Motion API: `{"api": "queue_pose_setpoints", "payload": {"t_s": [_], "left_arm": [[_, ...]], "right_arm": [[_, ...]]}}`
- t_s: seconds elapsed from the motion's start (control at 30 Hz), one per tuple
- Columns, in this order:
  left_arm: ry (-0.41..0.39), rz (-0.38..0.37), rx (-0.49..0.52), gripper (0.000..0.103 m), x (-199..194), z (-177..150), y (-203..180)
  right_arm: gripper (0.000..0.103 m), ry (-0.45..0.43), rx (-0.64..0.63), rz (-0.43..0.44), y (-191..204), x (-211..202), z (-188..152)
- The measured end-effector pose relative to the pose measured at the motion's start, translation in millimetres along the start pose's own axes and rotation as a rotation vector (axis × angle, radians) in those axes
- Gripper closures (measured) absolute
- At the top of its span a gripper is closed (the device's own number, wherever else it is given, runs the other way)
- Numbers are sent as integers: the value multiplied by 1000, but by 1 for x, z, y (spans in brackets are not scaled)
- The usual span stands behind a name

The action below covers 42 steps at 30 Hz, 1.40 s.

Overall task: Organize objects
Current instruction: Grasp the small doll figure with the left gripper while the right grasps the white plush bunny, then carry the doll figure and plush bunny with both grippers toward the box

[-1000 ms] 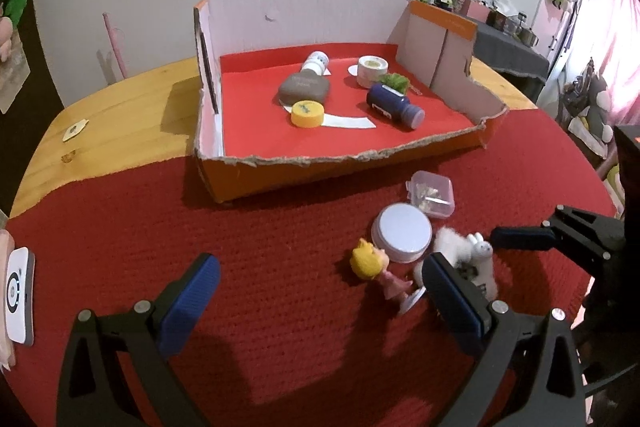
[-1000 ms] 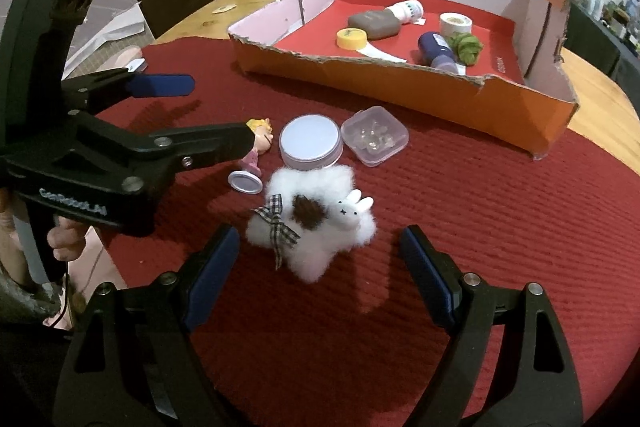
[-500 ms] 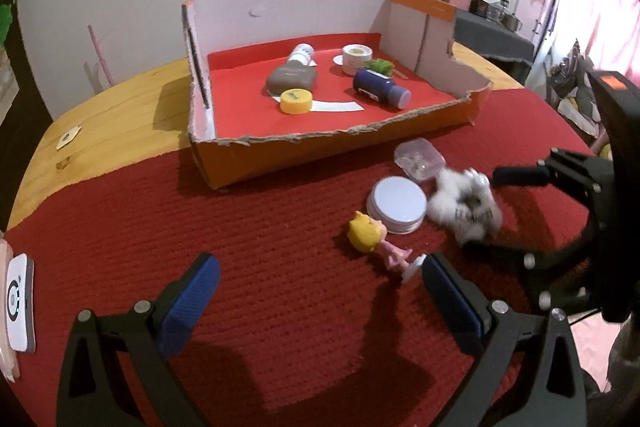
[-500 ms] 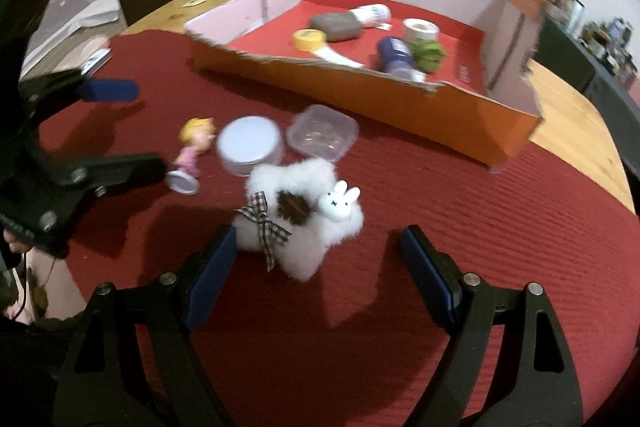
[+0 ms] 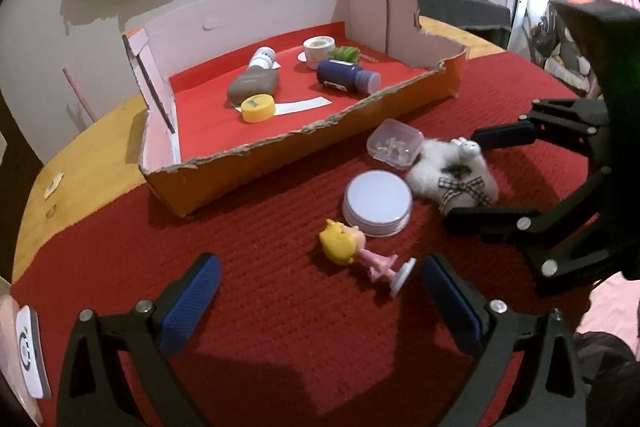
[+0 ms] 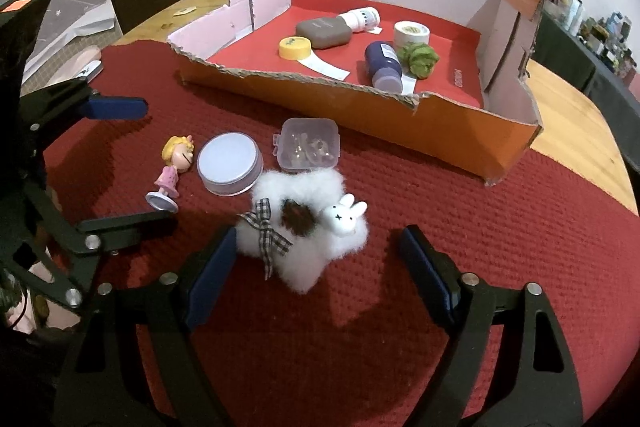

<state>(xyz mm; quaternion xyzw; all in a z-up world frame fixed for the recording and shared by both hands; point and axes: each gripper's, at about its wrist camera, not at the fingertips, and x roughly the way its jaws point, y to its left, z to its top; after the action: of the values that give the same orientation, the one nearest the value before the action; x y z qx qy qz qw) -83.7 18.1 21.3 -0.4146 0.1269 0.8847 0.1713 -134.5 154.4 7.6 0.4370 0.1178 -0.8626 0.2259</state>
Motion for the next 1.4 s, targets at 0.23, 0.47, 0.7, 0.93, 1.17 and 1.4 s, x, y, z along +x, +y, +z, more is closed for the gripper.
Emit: {"api": "queue_pose_setpoints", "payload": {"t_s": [0.23,0.47,0.7,0.93,1.17,1.4], "left_arm": [[-10,-34,29,37,4,6,-1],[-13,-71,9,52,4,7,-1],[-21,-70,-46,53,-2,5,8],[-27,-79,-72,53,-8,3,9],[-54,-93,-96,53,-19,8,11],[-96,-100,-114,53,-34,18,14]], "right_arm": [[44,-2,7,18,-1,-1,2],[45,-7,28,32,-3,-2,2],[45,-19,42,51,-4,-6,2],[45,-21,42,54,0,-10,1],[45,-89,41,51,1,-37,11],[45,-121,42,67,2,-48,18]]}}
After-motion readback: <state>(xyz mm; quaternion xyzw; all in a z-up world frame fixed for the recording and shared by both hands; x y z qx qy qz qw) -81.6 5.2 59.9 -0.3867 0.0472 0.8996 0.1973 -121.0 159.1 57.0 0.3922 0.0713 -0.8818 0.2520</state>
